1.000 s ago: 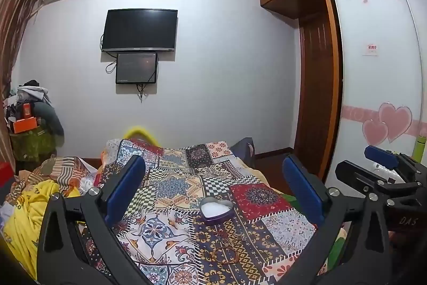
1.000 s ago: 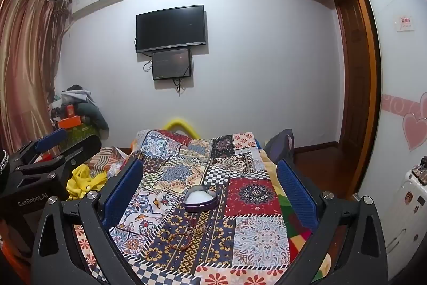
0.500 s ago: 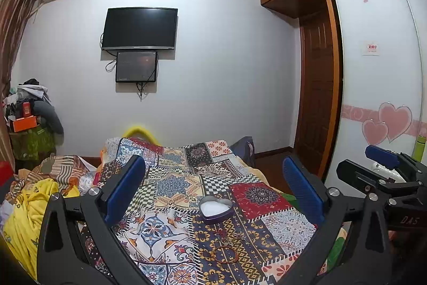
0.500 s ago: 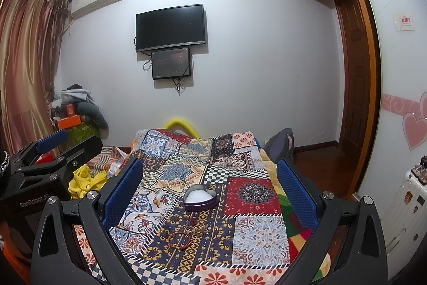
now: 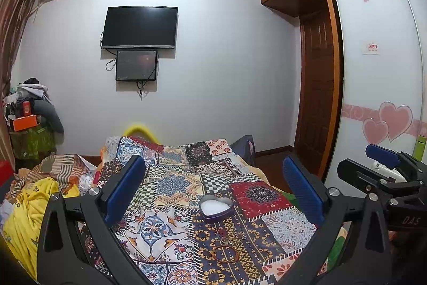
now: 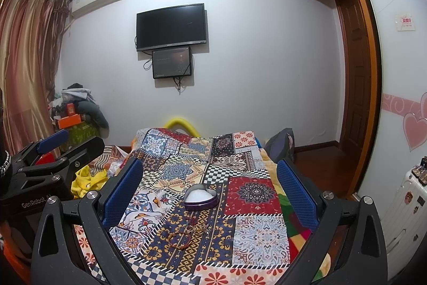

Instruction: Organize jewelry

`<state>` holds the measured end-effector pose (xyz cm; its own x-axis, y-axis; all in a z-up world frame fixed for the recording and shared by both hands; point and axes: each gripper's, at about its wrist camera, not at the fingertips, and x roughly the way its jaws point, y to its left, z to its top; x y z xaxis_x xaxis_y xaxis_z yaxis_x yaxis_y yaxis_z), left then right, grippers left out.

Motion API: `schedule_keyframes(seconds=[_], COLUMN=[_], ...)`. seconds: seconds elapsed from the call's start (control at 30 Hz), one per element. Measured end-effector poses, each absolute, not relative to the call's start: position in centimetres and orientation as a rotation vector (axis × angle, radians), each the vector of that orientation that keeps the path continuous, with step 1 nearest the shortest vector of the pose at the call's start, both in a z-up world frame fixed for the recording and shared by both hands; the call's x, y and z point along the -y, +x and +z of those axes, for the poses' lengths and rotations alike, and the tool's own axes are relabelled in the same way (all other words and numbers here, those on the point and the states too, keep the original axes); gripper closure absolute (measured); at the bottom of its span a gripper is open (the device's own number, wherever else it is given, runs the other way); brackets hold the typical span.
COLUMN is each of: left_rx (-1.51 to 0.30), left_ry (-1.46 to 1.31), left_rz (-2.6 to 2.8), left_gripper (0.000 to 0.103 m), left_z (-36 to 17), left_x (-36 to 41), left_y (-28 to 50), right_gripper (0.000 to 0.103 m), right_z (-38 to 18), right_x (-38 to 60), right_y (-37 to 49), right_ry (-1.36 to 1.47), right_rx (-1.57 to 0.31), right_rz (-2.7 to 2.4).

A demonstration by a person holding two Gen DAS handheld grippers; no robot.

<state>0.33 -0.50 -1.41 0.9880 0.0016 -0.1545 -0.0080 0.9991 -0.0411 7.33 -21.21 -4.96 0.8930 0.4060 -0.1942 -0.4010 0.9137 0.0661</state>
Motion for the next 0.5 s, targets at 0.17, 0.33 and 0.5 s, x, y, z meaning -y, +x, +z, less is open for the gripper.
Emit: schedule_keyframes(seconds=[0.17,0.33,0.5], left_rx=[-0.158,-0.161,-0.165], left_ry=[-0.041,-0.043,-0.046], left_rz=[0.005,0.006,0.005], left_gripper=[0.0,0.0,0.0], left_z=[-1.11,-1.14,-1.07], left_x=[0.46,0.43,0.33], left_y=[0.76,0.88,0.92], right_gripper=[0.003,0.003,0.003], right_z=[-5.02,-5.01,-5.04], right_x=[21.05,21.07,21.16], right_y=[7.37,7.41,7.41], right_ry=[0.024,0.023,0.023], right_rx=[-0.209,-0.21,-0.21], right_rz=[0.418,0.419,0.418])
